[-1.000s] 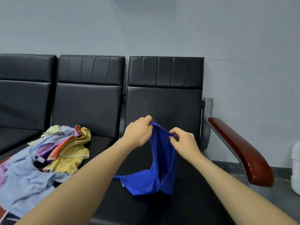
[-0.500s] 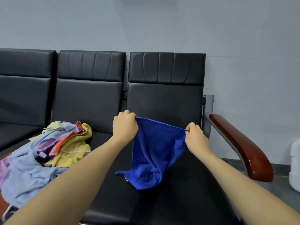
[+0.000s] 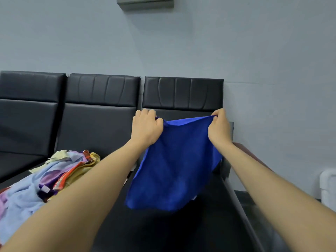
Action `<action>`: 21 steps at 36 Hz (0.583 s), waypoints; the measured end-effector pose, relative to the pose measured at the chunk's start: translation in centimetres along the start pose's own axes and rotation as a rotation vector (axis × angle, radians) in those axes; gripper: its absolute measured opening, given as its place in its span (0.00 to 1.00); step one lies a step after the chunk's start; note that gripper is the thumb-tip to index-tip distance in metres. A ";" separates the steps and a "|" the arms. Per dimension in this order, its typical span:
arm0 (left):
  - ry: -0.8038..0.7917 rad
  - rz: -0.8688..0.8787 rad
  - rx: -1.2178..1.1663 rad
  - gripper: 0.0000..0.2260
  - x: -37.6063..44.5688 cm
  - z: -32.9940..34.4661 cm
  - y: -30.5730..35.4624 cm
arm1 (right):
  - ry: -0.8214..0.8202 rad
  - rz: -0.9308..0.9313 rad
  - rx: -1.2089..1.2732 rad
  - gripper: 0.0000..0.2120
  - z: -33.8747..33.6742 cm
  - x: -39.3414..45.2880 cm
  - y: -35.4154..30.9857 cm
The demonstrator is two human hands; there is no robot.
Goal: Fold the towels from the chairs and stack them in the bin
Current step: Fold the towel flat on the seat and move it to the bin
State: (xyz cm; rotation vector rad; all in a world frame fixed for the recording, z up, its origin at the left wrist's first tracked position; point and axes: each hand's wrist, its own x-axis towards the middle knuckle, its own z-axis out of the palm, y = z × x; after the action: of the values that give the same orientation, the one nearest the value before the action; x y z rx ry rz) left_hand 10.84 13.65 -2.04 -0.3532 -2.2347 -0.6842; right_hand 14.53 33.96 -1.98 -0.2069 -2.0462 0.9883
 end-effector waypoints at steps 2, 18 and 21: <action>0.009 0.012 0.063 0.09 0.1 -0.2 0.0 | -0.023 -0.037 0.011 0.08 -0.6 0.2 -0.3; -0.182 0.198 0.437 0.11 -1.6 -0.2 -3.3 | -0.098 0.036 -0.361 0.11 -1.9 -1.0 3.7; -0.236 0.179 0.485 0.11 -1.8 -0.4 -3.5 | -0.047 0.052 -0.393 0.12 -1.9 -0.9 4.0</action>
State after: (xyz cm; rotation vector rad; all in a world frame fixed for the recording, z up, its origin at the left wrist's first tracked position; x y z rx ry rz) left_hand 10.76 10.49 -4.43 -0.3956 -2.4605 0.0049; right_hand 15.79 37.36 -4.76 -0.4481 -2.2737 0.6160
